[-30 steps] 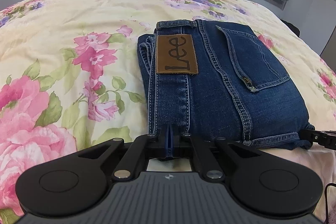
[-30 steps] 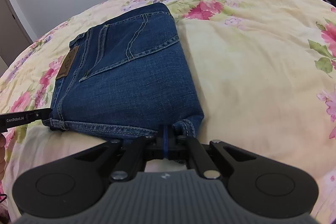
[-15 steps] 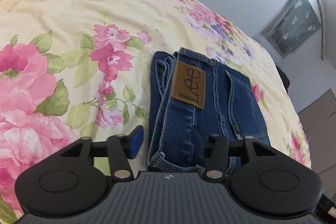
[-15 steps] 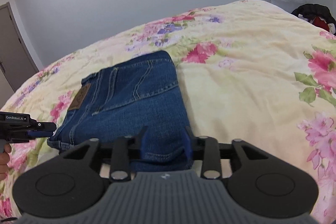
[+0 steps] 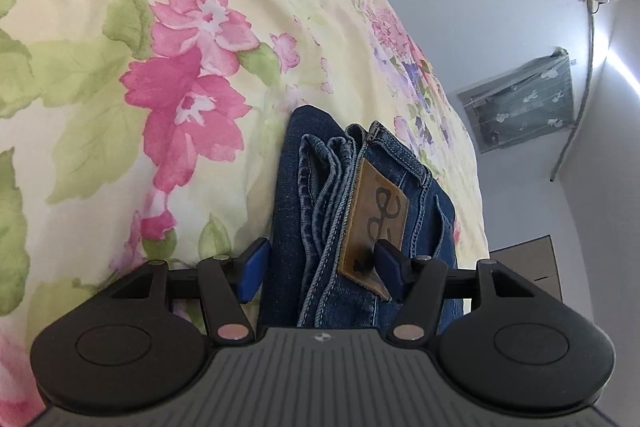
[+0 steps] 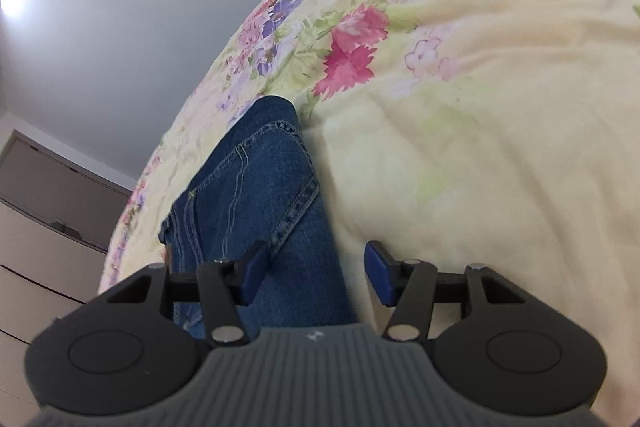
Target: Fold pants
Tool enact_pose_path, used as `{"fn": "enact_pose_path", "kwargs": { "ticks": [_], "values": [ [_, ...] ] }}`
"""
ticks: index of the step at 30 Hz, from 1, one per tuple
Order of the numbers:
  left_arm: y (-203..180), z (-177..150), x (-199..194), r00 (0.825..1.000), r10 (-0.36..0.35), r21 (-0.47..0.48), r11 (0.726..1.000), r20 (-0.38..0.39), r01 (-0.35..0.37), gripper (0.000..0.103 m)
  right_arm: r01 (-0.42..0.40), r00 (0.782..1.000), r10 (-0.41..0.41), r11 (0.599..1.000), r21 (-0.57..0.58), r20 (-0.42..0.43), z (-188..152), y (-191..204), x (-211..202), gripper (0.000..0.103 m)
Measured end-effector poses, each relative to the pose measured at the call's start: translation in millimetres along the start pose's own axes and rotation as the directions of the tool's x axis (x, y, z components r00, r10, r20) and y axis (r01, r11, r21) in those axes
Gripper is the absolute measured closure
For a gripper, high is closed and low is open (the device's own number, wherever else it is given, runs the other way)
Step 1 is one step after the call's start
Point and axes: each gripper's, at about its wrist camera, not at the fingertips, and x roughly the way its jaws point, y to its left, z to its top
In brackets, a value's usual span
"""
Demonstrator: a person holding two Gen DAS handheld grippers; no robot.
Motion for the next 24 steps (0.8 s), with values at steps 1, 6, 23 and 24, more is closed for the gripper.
{"fn": "enact_pose_path", "kwargs": {
  "ticks": [1,6,23,24],
  "values": [
    [0.8,0.7,1.9,1.0,-0.007,0.004,1.0,-0.001,0.007,0.035,-0.024,1.0,0.024,1.0,0.019,-0.008,3.8,-2.7,4.3,0.054],
    [2.6,1.7,4.7,0.999,-0.037,0.014,0.999,0.007,0.037,0.051,-0.111,0.991,0.116,0.991,0.076,-0.065,13.2,-5.9,33.3,0.063],
    [-54.4,18.6,-56.0,0.998,0.055,0.184,0.981,0.012,-0.057,0.076,-0.037,0.998,0.029,0.988,-0.15,-0.06,6.7,94.7,2.9,0.088],
    [-57.0,23.5,-67.4,0.998,0.065,0.194,0.979,0.012,-0.066,0.076,-0.042,0.997,0.032,0.986,-0.162,-0.068,2.5,104.6,1.7,0.088]
  ]
}}
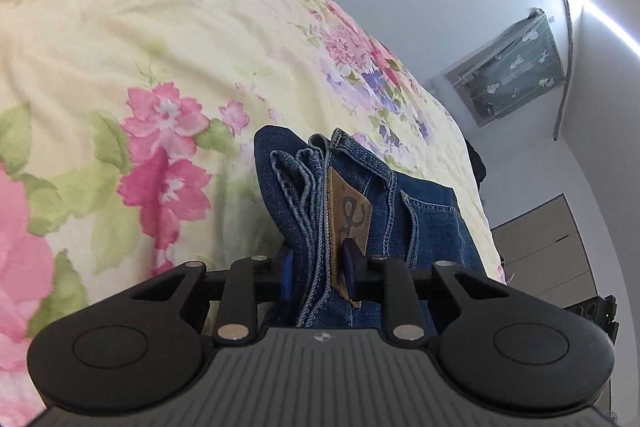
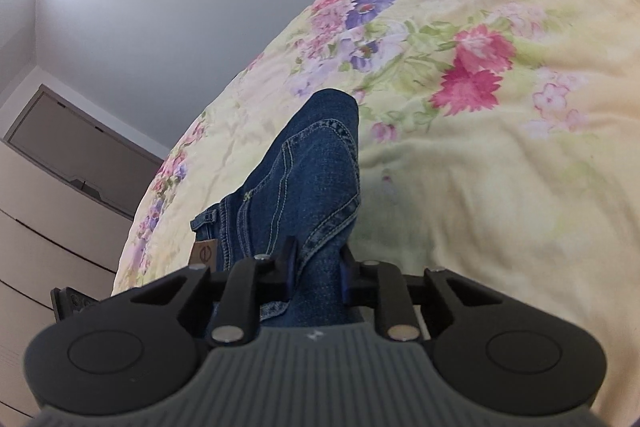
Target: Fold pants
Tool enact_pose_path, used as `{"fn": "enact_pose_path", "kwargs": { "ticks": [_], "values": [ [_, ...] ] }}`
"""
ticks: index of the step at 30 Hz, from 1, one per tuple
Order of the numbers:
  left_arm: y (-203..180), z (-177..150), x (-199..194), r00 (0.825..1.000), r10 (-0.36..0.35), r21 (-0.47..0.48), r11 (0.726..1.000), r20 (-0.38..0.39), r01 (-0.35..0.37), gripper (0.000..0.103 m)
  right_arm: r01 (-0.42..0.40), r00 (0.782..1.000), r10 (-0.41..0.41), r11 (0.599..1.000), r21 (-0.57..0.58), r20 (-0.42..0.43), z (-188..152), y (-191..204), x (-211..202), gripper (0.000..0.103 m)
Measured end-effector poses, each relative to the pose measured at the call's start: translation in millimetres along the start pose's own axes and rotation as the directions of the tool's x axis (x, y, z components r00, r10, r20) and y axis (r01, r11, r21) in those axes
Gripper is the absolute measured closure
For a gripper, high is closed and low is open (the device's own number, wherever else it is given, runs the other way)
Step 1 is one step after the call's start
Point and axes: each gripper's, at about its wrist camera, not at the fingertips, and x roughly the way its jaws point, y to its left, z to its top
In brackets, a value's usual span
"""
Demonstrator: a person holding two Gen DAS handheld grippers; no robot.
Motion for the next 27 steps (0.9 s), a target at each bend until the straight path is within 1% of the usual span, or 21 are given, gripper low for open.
{"fn": "enact_pose_path", "kwargs": {
  "ticks": [3,7,11,14,17,20,24,26,27],
  "values": [
    [3.4,13.4,-40.8,0.999,0.049,0.039,0.998,-0.018,-0.049,0.076,-0.036,0.999,0.036,0.999,-0.003,-0.021,-15.5,28.0,5.7,0.088],
    [17.7,25.8,-98.7,0.991,0.137,0.08,0.987,-0.001,-0.137,0.076,-0.104,0.993,0.104,0.995,0.003,-0.055,-44.6,66.7,30.1,0.088],
    [38.4,41.4,-147.8,0.974,0.226,0.105,0.968,0.014,-0.227,0.076,-0.177,0.98,0.178,0.984,0.013,-0.092,-79.6,106.9,65.3,0.088],
    [60.8,50.7,-173.3,0.961,0.273,0.106,0.956,0.032,-0.275,0.076,-0.22,0.969,0.222,0.975,0.026,-0.112,-100.8,131.2,94.0,0.088],
    [88.4,54.3,-184.6,0.956,0.289,0.078,0.953,0.052,-0.292,0.076,-0.245,0.961,0.247,0.969,0.031,-0.126,-116.7,151.2,124.4,0.088],
    [117.2,52.7,-185.4,0.957,0.286,0.049,0.956,0.057,-0.288,0.076,-0.243,0.961,0.242,0.97,0.014,-0.137,-126.9,163.0,148.5,0.088],
    [156.5,42.2,-170.8,0.96,0.28,0.006,0.96,0.024,-0.28,0.076,-0.198,0.964,0.196,0.98,0.006,-0.179,-133.6,158.3,177.3,0.088],
    [174.0,34.7,-165.4,0.96,0.277,0.005,0.961,0.029,-0.278,0.075,-0.163,0.967,0.16,0.987,0.005,-0.198,-140.6,152.1,186.4,0.088],
    [181.5,33.1,-164.2,0.964,0.263,-0.01,0.965,0.034,-0.263,0.074,-0.152,0.968,0.15,0.988,0.008,-0.2,-142.9,146.7,190.9,0.088]
  ]
}}
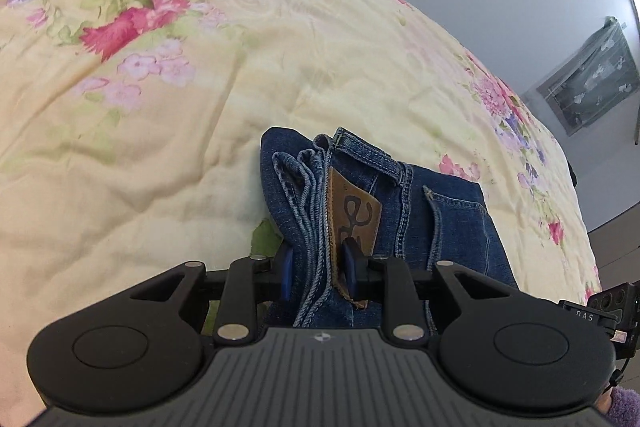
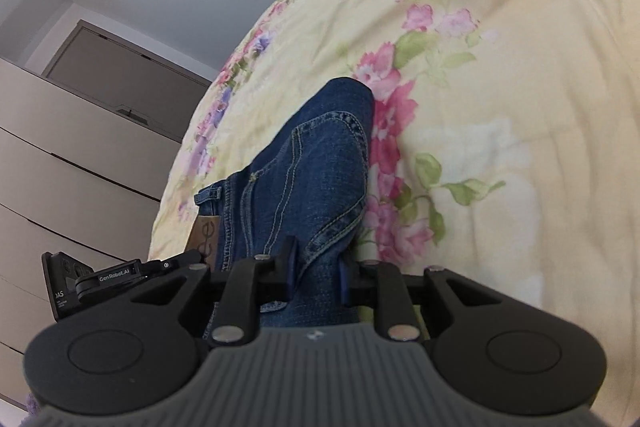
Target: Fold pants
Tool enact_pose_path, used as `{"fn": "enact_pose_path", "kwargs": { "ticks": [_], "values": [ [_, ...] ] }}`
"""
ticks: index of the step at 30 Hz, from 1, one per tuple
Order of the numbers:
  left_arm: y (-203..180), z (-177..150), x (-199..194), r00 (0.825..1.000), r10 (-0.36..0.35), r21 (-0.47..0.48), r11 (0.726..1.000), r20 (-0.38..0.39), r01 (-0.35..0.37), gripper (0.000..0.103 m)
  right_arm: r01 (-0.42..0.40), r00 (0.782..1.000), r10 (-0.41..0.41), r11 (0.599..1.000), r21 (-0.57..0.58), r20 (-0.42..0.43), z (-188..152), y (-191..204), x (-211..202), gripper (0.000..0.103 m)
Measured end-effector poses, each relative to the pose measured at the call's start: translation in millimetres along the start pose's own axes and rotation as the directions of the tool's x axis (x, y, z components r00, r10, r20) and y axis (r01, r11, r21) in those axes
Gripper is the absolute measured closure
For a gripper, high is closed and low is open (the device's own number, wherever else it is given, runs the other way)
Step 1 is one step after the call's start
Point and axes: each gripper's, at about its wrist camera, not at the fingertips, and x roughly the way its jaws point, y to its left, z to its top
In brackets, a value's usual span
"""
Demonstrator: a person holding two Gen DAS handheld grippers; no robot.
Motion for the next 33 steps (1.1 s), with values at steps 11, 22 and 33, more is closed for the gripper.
{"fn": "enact_pose_path", "kwargs": {
  "ticks": [11,22,33],
  "values": [
    [11.4,-9.1,4.9,1.0,0.013,-0.007,1.0,0.014,-0.013,0.055,0.085,0.996,-0.085,0.996,0.001,0.012,-17.1,-18.2,9.5,0.084],
    [-34.3,-21.0,-64.3,0.971,0.225,0.166,0.958,0.076,-0.235,0.051,0.346,0.938,-0.33,0.906,-0.246,0.104,-24.6,35.7,-17.3,0.053],
    [-99.6,-65.2,-171.5,0.901,0.321,0.328,0.851,0.293,-0.41,0.043,0.412,0.91,-0.302,0.744,-0.526,0.286,-95.6,119.7,-103.4,0.032]
  ]
}}
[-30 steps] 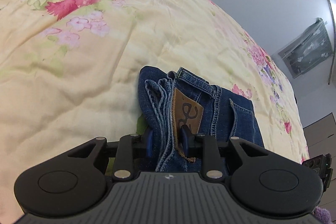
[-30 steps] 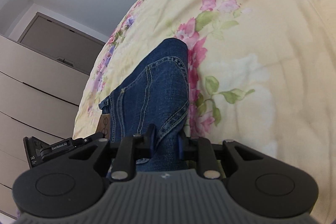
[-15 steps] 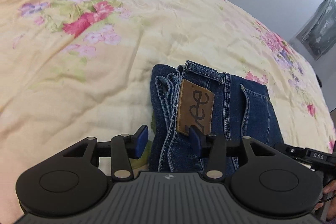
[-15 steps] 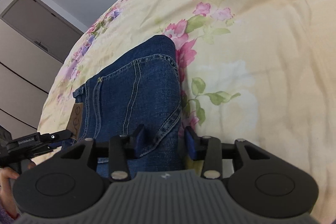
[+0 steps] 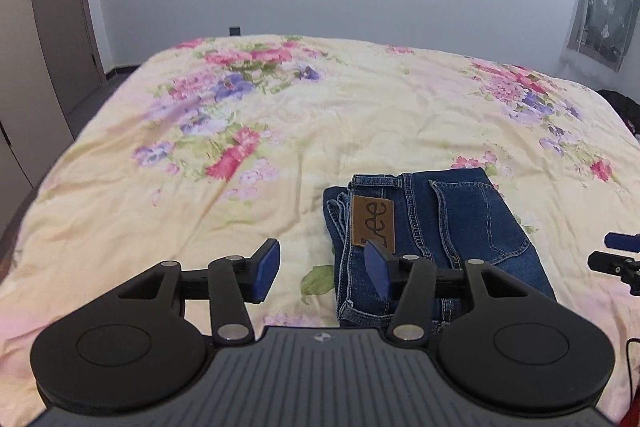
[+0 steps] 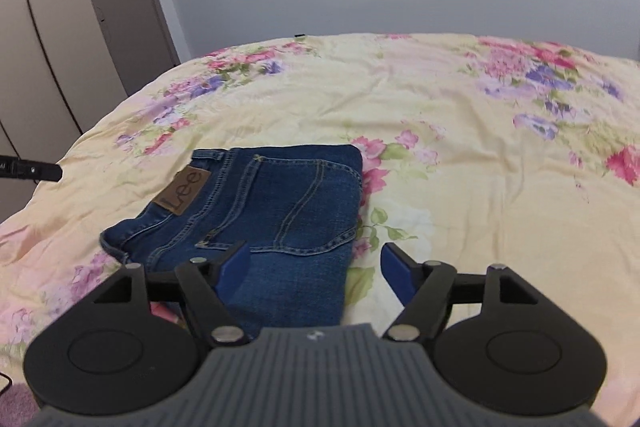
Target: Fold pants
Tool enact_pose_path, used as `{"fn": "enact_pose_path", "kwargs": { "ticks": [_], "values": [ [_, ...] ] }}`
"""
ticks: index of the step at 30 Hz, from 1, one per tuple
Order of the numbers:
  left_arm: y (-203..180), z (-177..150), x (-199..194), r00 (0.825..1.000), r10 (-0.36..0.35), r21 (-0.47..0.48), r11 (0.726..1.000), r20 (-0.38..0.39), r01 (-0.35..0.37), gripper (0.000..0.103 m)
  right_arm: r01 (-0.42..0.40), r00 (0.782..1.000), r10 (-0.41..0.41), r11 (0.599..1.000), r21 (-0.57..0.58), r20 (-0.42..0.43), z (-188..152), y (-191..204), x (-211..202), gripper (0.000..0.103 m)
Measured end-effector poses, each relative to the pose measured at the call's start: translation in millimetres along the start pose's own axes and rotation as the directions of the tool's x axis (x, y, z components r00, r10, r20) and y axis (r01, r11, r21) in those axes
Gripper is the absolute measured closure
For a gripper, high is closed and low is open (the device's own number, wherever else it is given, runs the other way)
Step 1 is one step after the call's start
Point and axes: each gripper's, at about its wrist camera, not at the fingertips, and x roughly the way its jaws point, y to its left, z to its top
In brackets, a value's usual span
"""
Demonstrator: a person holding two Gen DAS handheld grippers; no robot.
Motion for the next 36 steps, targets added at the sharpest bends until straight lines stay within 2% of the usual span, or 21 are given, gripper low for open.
{"fn": "enact_pose_path", "kwargs": {
  "ticks": [5,10,13,15,18,23,26,36],
  "values": [
    [-31.8,-29.1,-53.5,0.994,0.075,0.093,0.992,0.081,-0.082,0.037,0.007,0.999,-0.003,0.997,-0.075,0.054,-17.6,32.7,-55.5,0.029],
    [-54.5,-58.6,-89.7,0.99,0.086,0.073,0.993,0.112,-0.095,0.032,-0.001,0.995,0.006,0.999,-0.052,0.098,-43.7,49.9,-97.2,0.028],
    [-64.0,-75.8,-103.7,0.984,0.122,0.037,0.991,0.133,-0.128,0.026,0.014,0.993,-0.011,1.0,-0.028,0.121,-59.4,57.8,-113.5,0.028],
    [-70.8,-85.2,-106.0,0.981,0.145,0.016,0.989,0.132,-0.148,0.026,0.033,0.99,-0.03,0.999,-0.02,0.141,-69.1,63.1,-122.5,0.028],
    [-78.4,-99.7,-103.2,0.982,0.172,-0.038,0.985,0.083,-0.17,0.026,0.071,0.983,-0.063,0.997,-0.039,0.171,-84.6,71.8,-131.5,0.028],
    [-91.0,-124.1,-103.9,0.978,0.188,-0.091,0.979,0.088,-0.18,0.026,0.107,0.98,-0.098,0.993,-0.041,0.173,-106.9,77.4,-136.2,0.028],
    [-102.6,-129.2,-101.4,0.972,0.213,-0.062,0.976,0.102,-0.208,0.026,0.106,0.983,-0.103,0.994,-0.014,0.153,-117.6,77.8,-135.4,0.028],
    [-126.3,-140.3,-88.1,0.979,0.189,0.006,0.982,0.078,-0.19,0.026,0.111,0.985,-0.108,0.994,-0.019,0.138,-128.7,82.8,-136.2,0.028]
  ]
}}
